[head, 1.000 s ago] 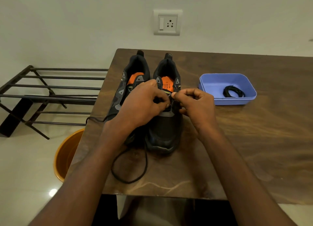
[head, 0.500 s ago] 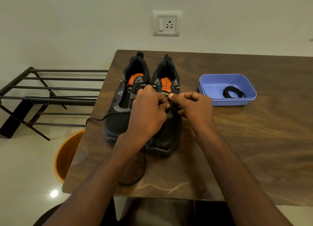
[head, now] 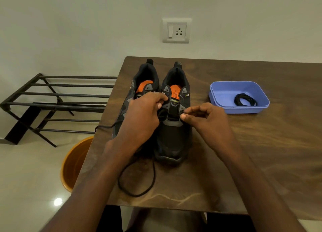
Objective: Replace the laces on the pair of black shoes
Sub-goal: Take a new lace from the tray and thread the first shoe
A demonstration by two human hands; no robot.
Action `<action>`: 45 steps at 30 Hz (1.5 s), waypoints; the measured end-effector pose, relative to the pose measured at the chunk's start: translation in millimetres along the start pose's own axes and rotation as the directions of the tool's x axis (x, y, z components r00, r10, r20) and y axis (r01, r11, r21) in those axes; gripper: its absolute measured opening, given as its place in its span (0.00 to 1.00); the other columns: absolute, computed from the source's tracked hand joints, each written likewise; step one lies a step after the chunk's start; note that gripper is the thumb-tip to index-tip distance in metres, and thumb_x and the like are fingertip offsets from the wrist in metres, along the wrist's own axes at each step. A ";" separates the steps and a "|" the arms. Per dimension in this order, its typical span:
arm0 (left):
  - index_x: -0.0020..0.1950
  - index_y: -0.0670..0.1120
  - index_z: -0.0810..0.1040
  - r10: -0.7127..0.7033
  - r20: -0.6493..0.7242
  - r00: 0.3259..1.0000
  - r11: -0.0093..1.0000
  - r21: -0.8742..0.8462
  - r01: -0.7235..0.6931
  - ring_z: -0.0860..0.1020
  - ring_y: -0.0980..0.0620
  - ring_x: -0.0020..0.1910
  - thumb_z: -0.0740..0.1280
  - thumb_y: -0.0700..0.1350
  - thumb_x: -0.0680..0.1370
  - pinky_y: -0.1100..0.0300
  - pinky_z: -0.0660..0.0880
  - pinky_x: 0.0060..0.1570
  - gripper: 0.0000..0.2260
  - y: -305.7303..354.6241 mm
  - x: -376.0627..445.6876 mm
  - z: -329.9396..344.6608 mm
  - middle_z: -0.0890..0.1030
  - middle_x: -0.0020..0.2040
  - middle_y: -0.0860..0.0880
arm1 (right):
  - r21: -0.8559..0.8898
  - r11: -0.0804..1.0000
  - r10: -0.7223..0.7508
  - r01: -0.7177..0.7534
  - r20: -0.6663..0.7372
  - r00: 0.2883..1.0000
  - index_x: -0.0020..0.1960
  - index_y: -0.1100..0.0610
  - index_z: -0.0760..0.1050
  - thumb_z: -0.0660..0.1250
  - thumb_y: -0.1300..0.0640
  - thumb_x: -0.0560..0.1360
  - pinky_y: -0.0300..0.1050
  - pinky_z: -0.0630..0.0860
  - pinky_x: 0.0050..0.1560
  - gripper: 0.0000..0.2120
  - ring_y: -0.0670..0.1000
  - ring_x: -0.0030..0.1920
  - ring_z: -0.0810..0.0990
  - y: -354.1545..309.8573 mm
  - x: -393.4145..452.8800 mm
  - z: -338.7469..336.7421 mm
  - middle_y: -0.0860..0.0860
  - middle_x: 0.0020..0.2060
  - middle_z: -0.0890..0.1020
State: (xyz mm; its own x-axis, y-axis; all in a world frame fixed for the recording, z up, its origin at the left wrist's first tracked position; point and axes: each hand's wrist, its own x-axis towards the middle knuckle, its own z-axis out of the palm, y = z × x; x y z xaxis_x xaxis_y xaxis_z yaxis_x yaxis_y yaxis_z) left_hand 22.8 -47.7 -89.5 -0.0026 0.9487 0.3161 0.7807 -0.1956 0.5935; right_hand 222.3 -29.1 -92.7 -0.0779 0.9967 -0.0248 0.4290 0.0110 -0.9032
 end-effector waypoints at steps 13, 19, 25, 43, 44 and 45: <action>0.66 0.49 0.78 -0.069 0.135 0.989 0.997 -0.032 0.074 0.77 0.60 0.45 0.69 0.37 0.81 0.69 0.74 0.48 0.15 2.6 0.7 -8.9 0.78 0.45 0.54 | 0.655 0.753 0.278 -0.052 -0.246 0.928 0.58 0.62 0.75 0.59 0.61 0.86 0.50 0.86 0.46 0.07 0.55 0.47 0.88 -13.6 7.8 -22.7 0.55 0.47 0.86; 0.67 0.49 0.78 -0.053 0.126 0.991 0.998 -0.008 0.054 0.76 0.62 0.43 0.69 0.39 0.81 0.71 0.72 0.47 0.15 3.9 0.1 -8.8 0.78 0.44 0.55 | -0.349 0.924 -0.286 0.159 -0.351 0.892 0.65 0.51 0.76 0.71 0.57 0.78 0.45 0.71 0.61 0.16 0.51 0.63 0.74 3.2 5.5 -19.2 0.49 0.62 0.76; 0.65 0.47 0.80 -0.055 0.111 0.992 0.998 -0.016 0.057 0.76 0.61 0.43 0.69 0.38 0.81 0.74 0.71 0.44 0.12 2.3 0.4 -8.2 0.79 0.44 0.54 | -0.336 0.928 -0.170 0.158 -0.007 0.985 0.46 0.47 0.81 0.73 0.56 0.78 0.43 0.79 0.50 0.05 0.43 0.47 0.80 -3.7 2.5 2.5 0.43 0.46 0.82; 0.63 0.47 0.80 -0.080 0.104 0.991 0.996 -0.019 0.083 0.76 0.64 0.41 0.70 0.37 0.80 0.77 0.69 0.42 0.12 4.5 0.0 -7.0 0.78 0.43 0.54 | -0.213 0.974 -0.083 0.075 -0.025 0.996 0.43 0.49 0.79 0.69 0.60 0.81 0.36 0.73 0.42 0.10 0.43 0.45 0.80 -6.4 4.1 -1.0 0.46 0.43 0.82; 0.63 0.47 0.80 -0.078 0.102 0.992 0.996 -0.022 0.081 0.75 0.66 0.42 0.70 0.37 0.80 0.78 0.69 0.43 0.12 4.2 -0.1 -7.6 0.78 0.42 0.54 | -0.094 0.995 -0.052 0.042 -0.112 0.992 0.46 0.52 0.80 0.67 0.61 0.82 0.36 0.74 0.42 0.08 0.44 0.45 0.83 -7.2 6.6 -4.3 0.48 0.43 0.84; 0.63 0.47 0.80 -0.076 0.100 0.992 0.997 -0.027 0.079 0.75 0.68 0.41 0.70 0.37 0.80 0.79 0.69 0.43 0.12 4.2 -0.1 -8.0 0.78 0.42 0.53 | 0.059 0.998 -0.007 0.021 -0.226 0.974 0.49 0.55 0.80 0.65 0.60 0.83 0.36 0.77 0.43 0.07 0.45 0.44 0.85 -7.3 9.5 -9.8 0.50 0.44 0.85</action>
State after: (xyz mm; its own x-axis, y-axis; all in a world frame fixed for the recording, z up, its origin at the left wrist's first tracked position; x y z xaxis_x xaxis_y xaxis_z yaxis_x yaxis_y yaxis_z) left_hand 21.1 -50.6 -81.1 0.0006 0.9809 0.1946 0.7609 -0.1267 0.6363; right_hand 227.2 -18.9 -82.2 0.1245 0.9890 0.0794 0.3733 0.0274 -0.9273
